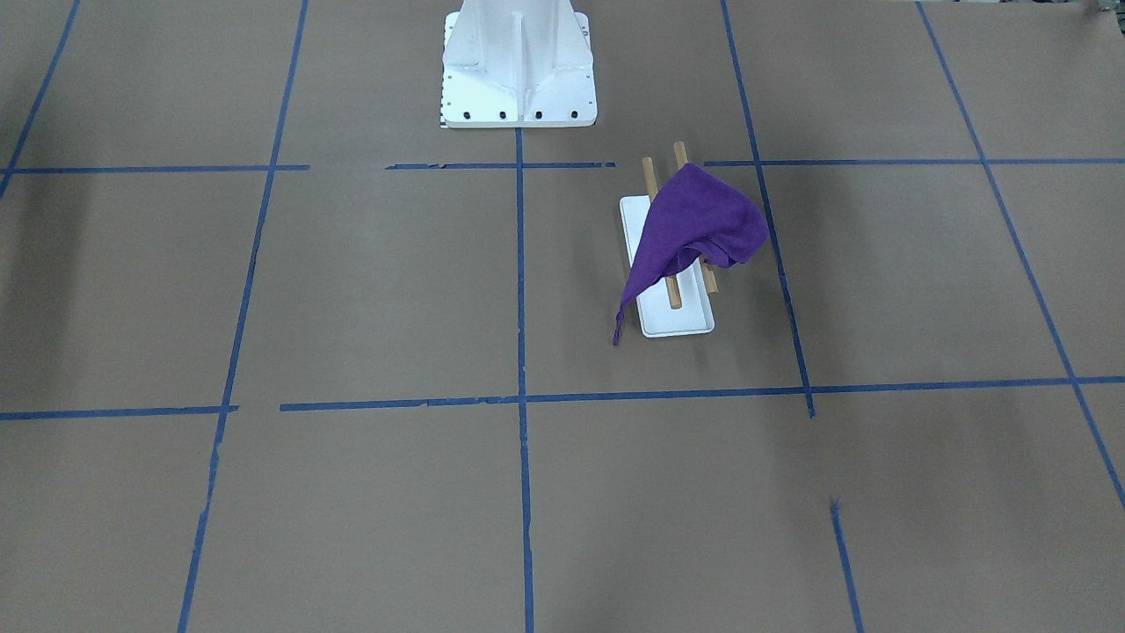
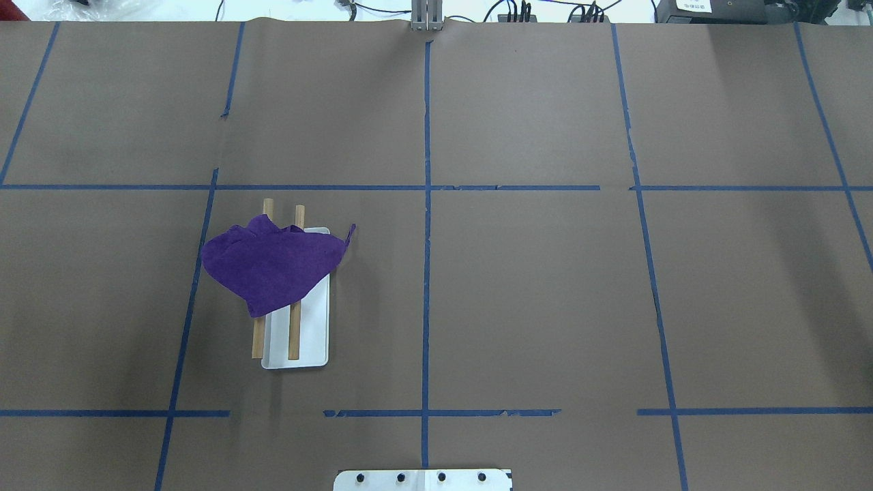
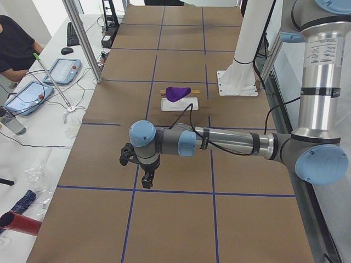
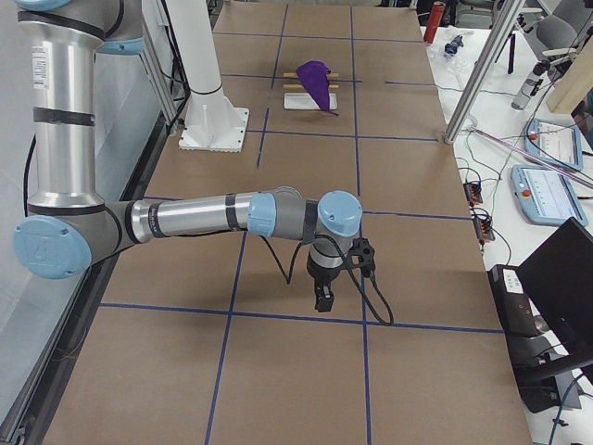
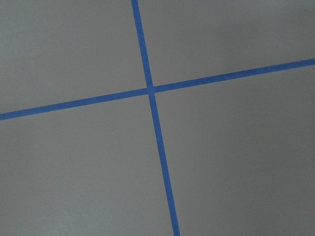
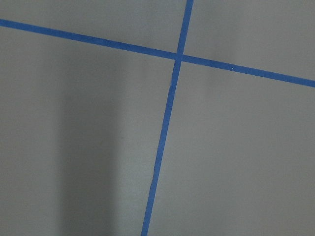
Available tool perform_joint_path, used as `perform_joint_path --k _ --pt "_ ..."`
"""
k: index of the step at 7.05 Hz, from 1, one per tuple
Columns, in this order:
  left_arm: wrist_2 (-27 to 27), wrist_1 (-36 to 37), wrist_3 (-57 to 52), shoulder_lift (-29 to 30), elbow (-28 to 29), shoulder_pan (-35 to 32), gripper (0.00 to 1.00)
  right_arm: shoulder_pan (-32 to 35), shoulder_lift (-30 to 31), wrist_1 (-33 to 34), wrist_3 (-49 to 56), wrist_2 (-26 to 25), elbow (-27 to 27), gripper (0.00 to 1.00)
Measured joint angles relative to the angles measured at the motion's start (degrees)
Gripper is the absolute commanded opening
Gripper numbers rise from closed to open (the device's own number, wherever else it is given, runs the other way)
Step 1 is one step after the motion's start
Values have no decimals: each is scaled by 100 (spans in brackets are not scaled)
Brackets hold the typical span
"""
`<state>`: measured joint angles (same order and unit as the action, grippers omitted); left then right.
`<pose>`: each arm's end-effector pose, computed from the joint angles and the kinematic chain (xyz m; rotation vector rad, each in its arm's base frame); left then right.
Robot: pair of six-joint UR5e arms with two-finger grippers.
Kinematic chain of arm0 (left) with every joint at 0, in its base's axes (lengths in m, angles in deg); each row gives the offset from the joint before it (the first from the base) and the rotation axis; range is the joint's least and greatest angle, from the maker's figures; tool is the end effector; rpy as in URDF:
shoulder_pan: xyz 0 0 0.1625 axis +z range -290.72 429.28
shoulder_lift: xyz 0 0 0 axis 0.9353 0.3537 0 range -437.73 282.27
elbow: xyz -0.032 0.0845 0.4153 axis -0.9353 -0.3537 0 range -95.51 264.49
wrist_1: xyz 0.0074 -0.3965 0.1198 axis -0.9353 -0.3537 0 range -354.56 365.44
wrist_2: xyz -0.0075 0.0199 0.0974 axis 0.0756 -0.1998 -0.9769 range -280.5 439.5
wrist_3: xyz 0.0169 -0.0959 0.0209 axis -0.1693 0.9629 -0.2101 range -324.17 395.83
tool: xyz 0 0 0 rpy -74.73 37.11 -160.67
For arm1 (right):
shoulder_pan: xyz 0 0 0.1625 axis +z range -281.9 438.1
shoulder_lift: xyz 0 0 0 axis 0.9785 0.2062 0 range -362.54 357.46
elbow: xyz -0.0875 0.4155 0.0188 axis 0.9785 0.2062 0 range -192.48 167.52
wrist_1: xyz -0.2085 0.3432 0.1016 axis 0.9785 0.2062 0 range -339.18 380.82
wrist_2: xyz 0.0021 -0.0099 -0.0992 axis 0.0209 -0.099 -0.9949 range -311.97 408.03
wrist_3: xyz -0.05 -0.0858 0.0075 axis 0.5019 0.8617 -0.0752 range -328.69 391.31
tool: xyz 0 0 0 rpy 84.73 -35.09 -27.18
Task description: Hang towel on rack
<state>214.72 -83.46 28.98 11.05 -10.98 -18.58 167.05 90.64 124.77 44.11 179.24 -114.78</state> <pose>-0.0445 -0.4875 0.6229 0.0846 0.7872 0.1701 0.0592 -0.4579 0.6077 -0.0065 -0.7246 -0.2008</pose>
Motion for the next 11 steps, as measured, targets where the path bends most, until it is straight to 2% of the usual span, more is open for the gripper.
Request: perform_joint_path --k 6,11 --pt "-2 -62 4 99 -21 -12 100 -382 -159 -531 -419 18 32 100" --pt "-66 577 -1 343 -286 -33 100 -395 -23 -638 -435 148 76 100"
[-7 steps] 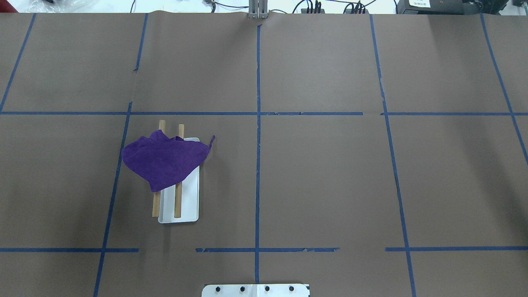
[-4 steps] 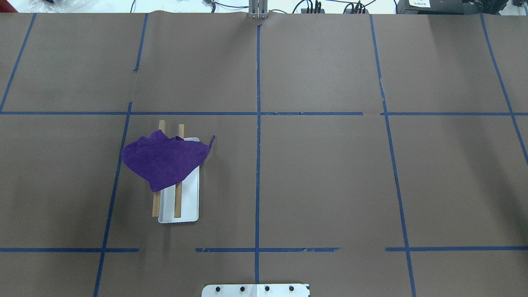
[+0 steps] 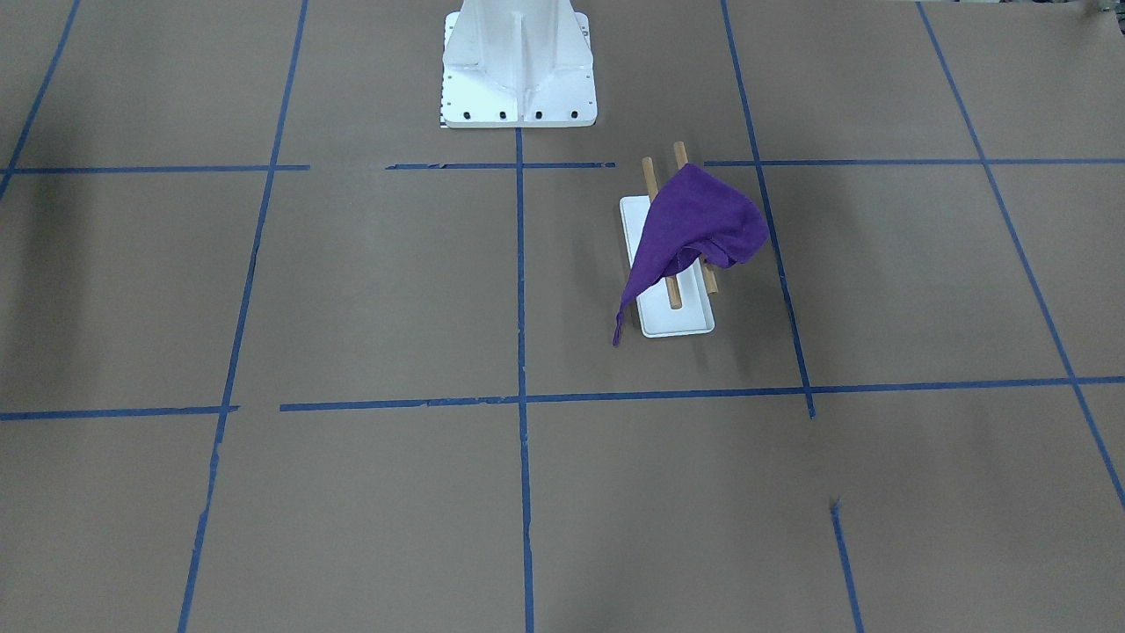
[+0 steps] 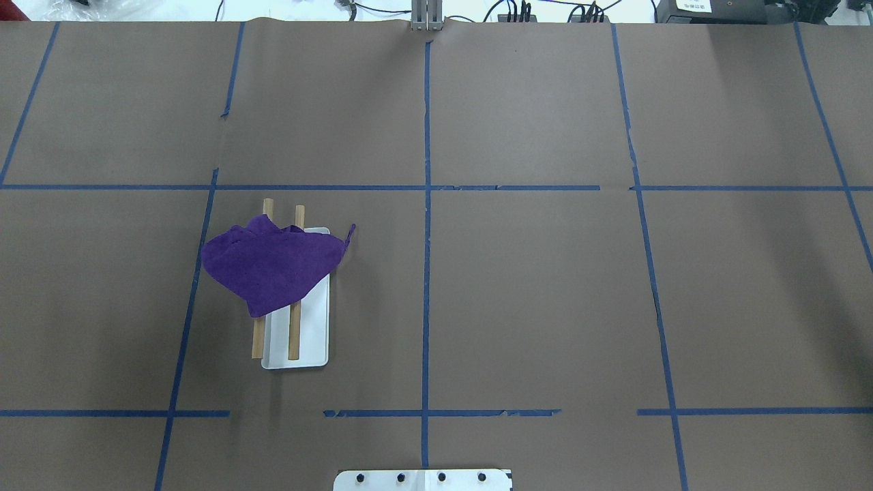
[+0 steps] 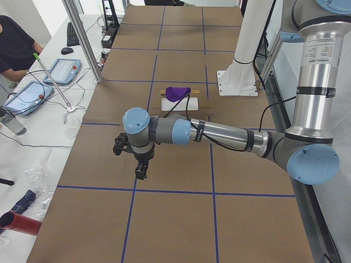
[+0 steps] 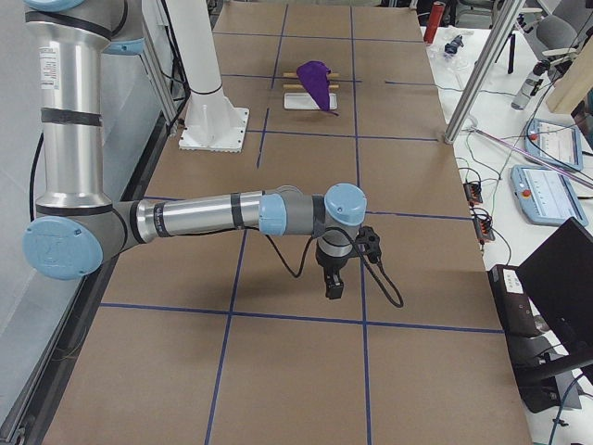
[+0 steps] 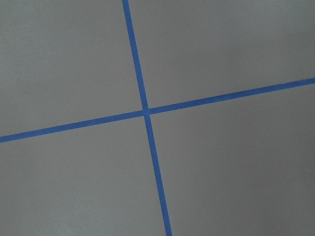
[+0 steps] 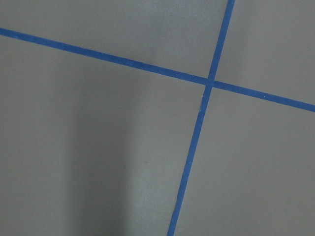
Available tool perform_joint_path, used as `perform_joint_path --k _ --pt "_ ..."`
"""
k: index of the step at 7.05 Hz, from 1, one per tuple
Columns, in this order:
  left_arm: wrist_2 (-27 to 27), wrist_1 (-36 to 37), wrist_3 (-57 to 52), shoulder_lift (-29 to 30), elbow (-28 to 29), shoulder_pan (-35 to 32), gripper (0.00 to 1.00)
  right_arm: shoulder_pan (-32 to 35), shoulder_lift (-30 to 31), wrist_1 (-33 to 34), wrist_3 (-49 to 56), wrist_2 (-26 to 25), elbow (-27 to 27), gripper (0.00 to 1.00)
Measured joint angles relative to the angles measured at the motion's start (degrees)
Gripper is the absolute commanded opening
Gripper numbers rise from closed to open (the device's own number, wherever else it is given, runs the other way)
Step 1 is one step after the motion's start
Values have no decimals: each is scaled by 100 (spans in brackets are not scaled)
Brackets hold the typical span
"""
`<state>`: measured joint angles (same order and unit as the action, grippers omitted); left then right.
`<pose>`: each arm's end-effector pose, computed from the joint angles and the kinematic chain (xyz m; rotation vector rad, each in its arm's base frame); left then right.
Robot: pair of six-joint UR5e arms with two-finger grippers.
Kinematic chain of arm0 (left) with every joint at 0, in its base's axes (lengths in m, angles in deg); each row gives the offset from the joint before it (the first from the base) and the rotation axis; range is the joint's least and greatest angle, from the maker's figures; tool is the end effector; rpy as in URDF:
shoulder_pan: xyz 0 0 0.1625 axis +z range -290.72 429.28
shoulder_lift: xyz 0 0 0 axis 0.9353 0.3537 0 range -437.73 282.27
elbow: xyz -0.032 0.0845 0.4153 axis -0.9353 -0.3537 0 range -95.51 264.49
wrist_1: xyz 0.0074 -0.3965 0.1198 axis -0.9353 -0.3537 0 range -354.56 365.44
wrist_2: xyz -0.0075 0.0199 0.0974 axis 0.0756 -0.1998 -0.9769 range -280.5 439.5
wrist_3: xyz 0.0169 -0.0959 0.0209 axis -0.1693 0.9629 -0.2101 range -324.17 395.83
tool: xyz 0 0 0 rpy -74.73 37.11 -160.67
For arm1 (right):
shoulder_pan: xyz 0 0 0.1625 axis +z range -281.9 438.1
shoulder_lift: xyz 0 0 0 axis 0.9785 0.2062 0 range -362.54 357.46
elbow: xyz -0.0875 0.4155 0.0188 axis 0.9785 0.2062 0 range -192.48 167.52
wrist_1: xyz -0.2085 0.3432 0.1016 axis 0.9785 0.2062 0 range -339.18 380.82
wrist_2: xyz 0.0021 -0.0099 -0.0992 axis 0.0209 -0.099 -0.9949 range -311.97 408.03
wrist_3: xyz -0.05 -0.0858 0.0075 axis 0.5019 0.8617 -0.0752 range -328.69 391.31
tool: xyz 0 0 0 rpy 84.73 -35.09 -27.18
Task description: Hang towel on rack
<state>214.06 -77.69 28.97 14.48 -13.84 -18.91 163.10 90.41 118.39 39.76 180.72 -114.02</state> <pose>-0.0475 -0.5077 0.5799 0.0951 0.7749 0.1683 0.0247 -0.4709 0.5997 0.0396 -0.7460 -0.2304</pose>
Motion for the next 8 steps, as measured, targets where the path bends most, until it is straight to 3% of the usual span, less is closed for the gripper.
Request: perform_joint_path --k 8 --pt "43 116 18 -182 245 -3 100 8 -2 -10 -469 90 -27 100"
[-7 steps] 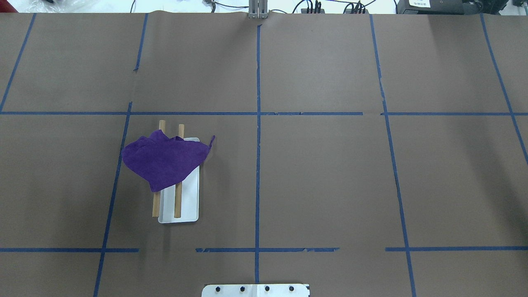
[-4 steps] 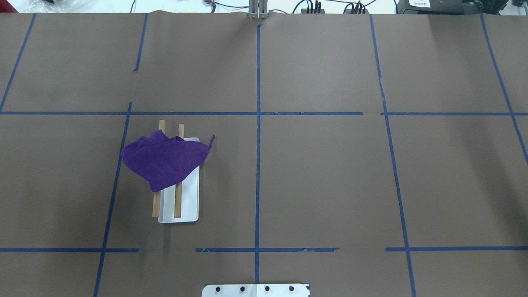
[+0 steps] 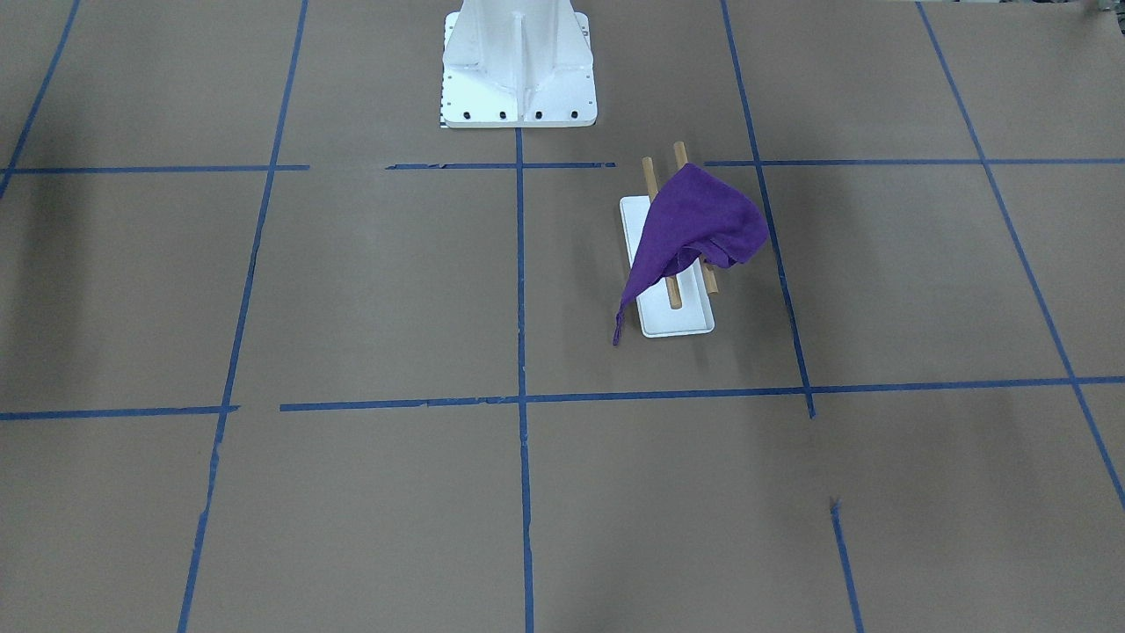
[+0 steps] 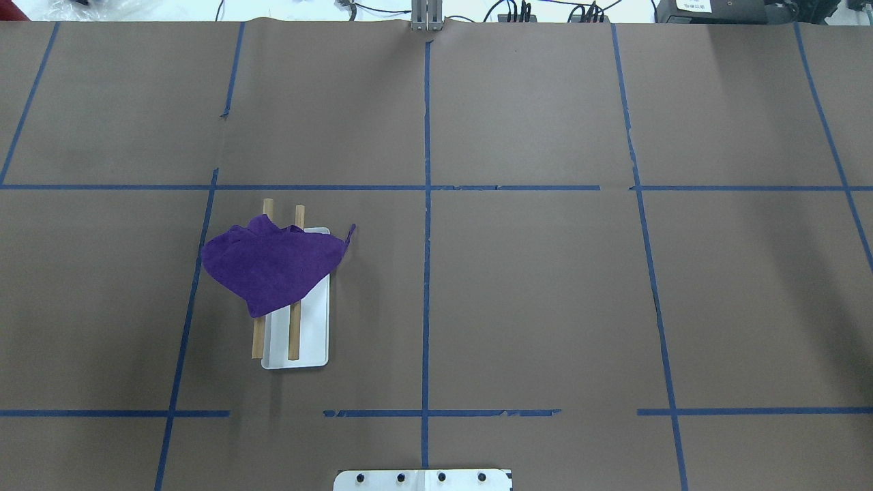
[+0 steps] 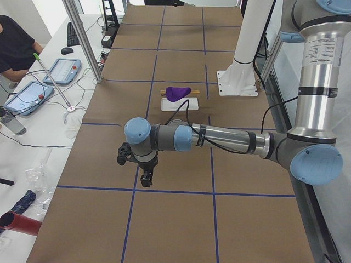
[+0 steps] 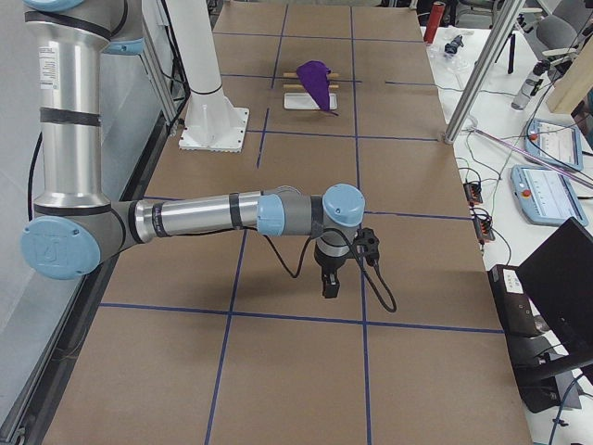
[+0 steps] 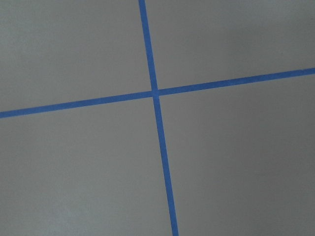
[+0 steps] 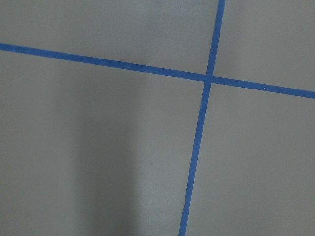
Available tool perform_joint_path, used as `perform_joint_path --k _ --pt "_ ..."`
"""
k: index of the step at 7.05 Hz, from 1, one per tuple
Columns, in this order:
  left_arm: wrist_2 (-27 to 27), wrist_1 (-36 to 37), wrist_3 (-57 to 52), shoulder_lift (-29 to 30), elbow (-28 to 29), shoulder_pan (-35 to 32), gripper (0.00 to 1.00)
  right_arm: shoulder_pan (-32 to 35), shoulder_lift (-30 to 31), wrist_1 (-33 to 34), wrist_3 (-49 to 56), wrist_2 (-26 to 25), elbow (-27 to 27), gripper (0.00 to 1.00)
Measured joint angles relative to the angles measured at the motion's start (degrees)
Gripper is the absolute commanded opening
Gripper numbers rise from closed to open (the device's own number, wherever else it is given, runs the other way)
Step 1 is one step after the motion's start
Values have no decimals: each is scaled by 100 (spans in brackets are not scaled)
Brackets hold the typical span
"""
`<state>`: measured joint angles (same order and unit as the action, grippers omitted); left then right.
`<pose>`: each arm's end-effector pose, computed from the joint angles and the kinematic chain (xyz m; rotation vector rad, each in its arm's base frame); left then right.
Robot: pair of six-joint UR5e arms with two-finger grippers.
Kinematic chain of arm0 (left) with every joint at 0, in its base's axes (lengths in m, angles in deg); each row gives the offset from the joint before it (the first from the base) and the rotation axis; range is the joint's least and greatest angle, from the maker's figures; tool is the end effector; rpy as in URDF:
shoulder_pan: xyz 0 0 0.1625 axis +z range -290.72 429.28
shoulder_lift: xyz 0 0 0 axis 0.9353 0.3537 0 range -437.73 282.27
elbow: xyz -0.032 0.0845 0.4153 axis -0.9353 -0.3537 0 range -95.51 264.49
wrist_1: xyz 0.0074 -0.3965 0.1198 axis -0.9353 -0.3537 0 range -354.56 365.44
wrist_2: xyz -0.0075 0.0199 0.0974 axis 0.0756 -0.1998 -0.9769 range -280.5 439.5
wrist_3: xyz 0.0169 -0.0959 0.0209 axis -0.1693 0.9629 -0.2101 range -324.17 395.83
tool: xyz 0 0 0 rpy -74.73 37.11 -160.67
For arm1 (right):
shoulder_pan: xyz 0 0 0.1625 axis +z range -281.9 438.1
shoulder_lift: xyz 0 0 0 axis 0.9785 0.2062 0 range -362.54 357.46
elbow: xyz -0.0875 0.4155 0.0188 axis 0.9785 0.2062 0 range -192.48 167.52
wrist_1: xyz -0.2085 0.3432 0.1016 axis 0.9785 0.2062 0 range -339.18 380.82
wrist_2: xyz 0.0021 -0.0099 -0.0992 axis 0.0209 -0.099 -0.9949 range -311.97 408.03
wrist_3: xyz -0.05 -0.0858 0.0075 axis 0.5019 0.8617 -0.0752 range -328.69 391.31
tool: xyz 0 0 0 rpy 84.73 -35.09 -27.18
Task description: Hang towel on rack
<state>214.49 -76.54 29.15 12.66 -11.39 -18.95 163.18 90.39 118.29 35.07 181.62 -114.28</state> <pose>-0.0478 -0.4919 0.6181 0.0047 0.7862 0.1276 0.0242 -0.4711 0.5961 0.0157 -0.7618 -0.1534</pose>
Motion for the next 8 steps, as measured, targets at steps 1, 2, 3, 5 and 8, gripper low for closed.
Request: perform_joint_path --k 1,2,3,5,8 --pt "3 16 10 -17 1 0 100 0 -7 0 -2 -1 -5 100" --pt "7 19 14 -2 -2 3 100 0 -9 0 -10 -6 -9 100" --pt "7 20 16 18 -6 6 100 0 -11 0 -16 -8 -16 100" --pt "5 24 21 12 -6 7 100 0 -46 -6 -76 -15 -31 100" --pt "-1 74 32 -135 -94 -3 100 0 -58 -1 -153 -2 -67 100"
